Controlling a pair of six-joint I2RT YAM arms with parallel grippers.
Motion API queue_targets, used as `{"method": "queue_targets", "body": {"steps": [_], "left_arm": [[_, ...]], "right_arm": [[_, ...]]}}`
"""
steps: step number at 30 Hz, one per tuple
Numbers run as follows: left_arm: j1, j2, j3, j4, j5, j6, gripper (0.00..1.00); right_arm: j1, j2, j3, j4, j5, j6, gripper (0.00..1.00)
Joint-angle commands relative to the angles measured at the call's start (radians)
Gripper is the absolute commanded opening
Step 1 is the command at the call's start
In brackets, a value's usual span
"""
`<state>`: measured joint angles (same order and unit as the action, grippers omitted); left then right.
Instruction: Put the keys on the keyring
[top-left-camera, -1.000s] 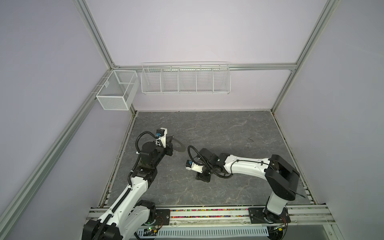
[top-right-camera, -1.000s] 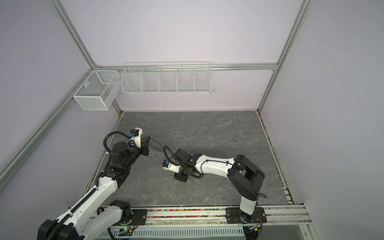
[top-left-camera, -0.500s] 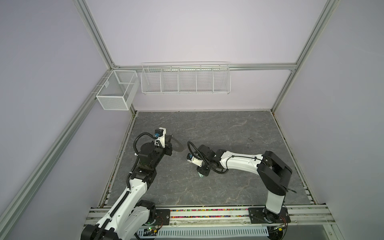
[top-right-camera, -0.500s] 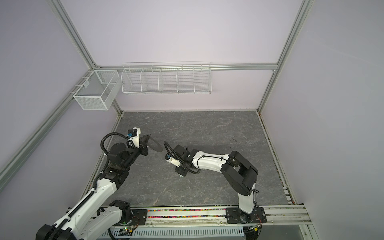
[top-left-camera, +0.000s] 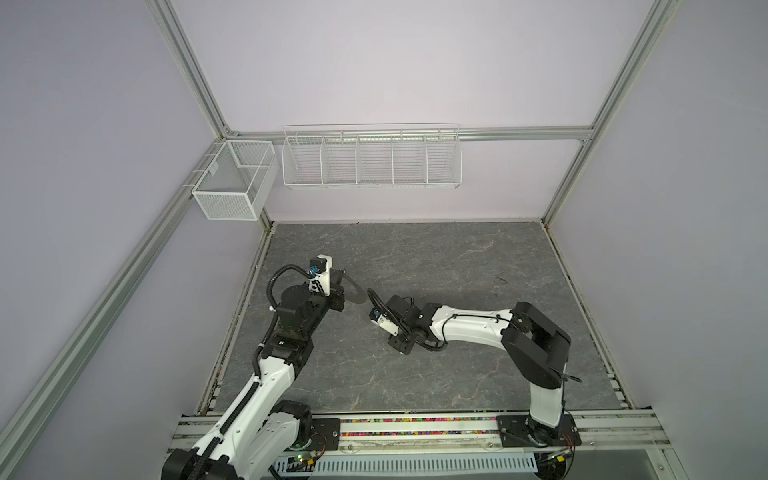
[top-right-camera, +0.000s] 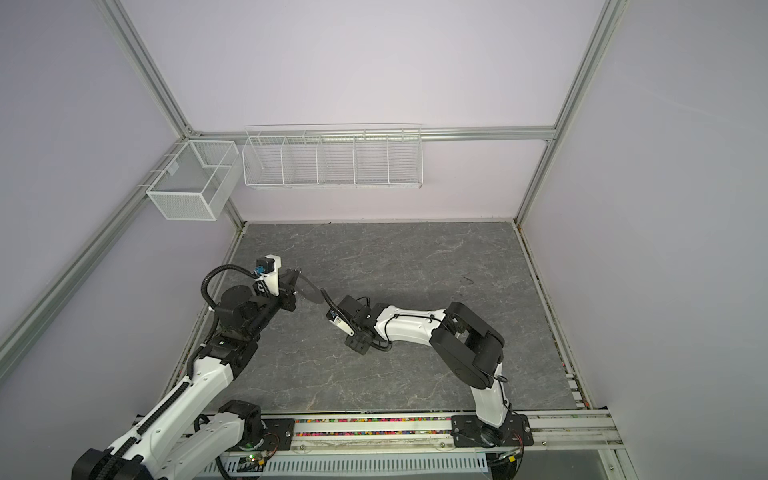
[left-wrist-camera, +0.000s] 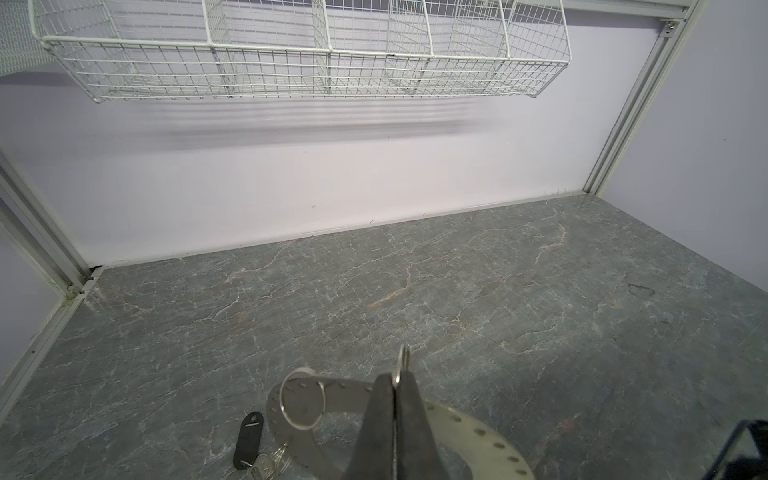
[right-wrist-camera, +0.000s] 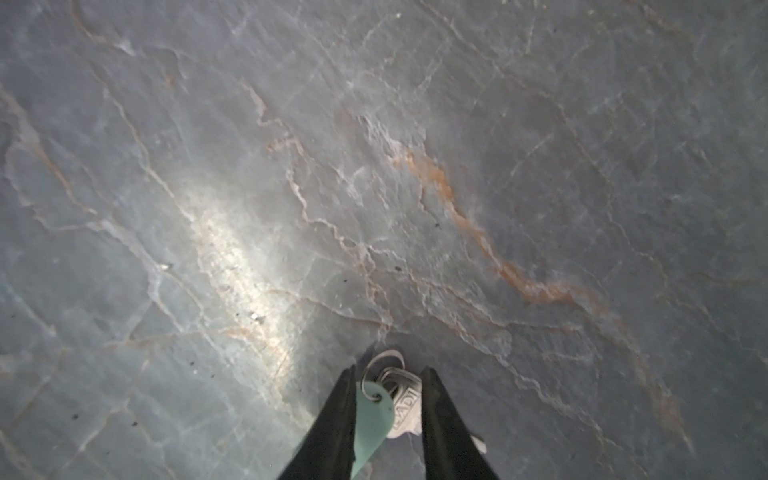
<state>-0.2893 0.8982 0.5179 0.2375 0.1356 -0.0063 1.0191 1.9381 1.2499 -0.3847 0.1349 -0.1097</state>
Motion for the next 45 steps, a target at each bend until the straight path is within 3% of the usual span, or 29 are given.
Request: {"method": "queue_targets", "body": {"steps": [1,15,25,28,33,39,41,45], "left_arm": [[-0.004,-0.013,0.007,0.016,0.001,0.007,0.00],[-0.003,-0.008,0.008,0.023,0.002,0.004,0.00],[-0.004,-0.010,0.007,0.025,0.004,0.002,0.00],[-0.003,-0.008,0.007,0.025,0.005,0.002,0.00],[-0.003,-0.004,0.008,0.026,0.007,0.002,0.00],[-0.003,-0.003,0.009,0.028,0.007,0.003,0.00],[-0.003,0.000,0.007,0.029,0.006,0.005,0.00],[-0.004,0.011,0.006,0.042,0.012,-0.002,0.00]], "right_arm": [[0.010,0.027,0.017,-0.012,0.014,0.016,0.26],[0.009,-0.034,0.007,-0.035,0.045,0.000,0.07],[-0.025,-0.083,-0.029,-0.011,-0.127,-0.013,0.07],[-0.027,-0.073,-0.020,-0.038,-0.084,-0.018,0.07],[-0.027,-0.063,-0.009,-0.064,-0.008,0.005,0.31],[-0.029,-0.039,0.004,-0.108,-0.063,0.056,0.43],[-0.029,-0.038,0.003,-0.105,-0.078,0.077,0.52],[-0.021,-0.016,0.016,-0.094,-0.039,0.091,0.56]]}}
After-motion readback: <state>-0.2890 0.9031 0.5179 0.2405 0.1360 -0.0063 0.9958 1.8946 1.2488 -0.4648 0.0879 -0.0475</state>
